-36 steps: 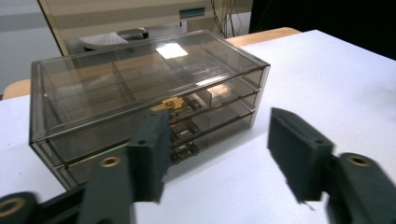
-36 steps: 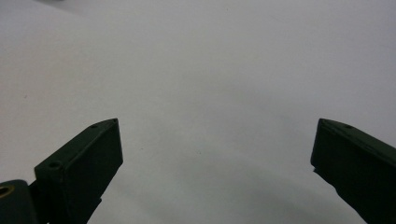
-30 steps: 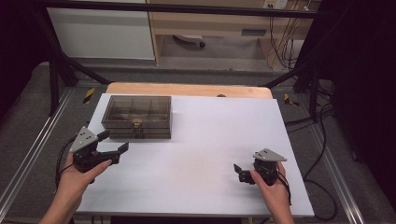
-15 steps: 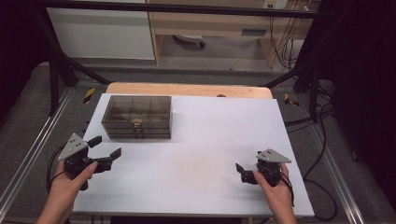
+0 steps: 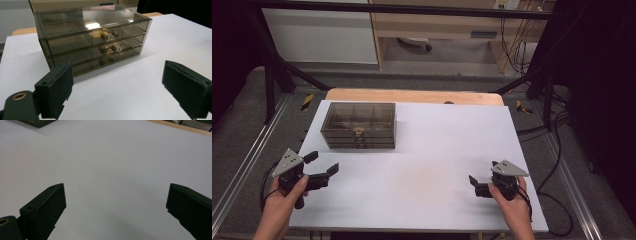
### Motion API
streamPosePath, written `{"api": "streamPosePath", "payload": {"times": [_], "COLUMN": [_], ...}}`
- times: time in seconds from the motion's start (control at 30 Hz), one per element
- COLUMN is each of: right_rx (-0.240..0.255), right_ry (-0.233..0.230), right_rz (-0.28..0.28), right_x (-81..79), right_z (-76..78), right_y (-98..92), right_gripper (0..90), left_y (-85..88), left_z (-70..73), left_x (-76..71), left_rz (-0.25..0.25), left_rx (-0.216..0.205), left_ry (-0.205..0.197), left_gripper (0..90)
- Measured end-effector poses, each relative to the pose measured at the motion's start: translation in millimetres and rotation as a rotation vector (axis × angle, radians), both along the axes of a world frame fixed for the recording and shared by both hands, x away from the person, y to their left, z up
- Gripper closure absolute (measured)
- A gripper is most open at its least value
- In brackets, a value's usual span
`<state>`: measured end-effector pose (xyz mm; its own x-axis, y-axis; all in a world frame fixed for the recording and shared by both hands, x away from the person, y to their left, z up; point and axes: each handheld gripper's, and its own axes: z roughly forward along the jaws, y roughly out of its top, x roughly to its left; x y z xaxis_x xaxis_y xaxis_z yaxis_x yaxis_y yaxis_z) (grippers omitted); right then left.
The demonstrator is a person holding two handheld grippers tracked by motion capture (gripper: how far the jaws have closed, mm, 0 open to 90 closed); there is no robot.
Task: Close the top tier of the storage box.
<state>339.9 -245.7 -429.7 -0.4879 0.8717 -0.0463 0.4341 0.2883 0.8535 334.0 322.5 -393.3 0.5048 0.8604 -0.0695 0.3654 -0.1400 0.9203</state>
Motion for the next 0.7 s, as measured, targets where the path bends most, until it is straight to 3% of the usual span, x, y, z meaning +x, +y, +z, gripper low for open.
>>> {"api": "streamPosePath", "payload": {"times": [0.3, 0.43, 0.53, 0.7], "right_rx": [-0.012, -0.018, 0.003, 0.045], "right_ry": [0.02, 0.033, 0.042, 0.042], "right_rz": [-0.013, -0.001, 0.006, 0.006], "right_x": [1.5, 2.3, 2.9, 4.6], "right_z": [-6.0, -8.9, -11.1, -13.2], "right_y": [-6.2, -5.3, -3.9, -0.5], "right_gripper": [3.3, 3.3, 3.3, 3.1], "left_y": [5.5, 6.8, 5.9, 4.3], "left_z": [-19.9, -30.0, -34.4, -37.2], "left_x": [6.2, 9.1, 10.2, 11.5], "left_rz": [-0.003, 0.031, 0.024, -0.004], "left_rx": [0.021, 0.02, 0.031, -0.015], "left_ry": [0.044, 0.068, 0.074, 0.076], "left_gripper": [10.6, 10.7, 10.6, 10.6]}}
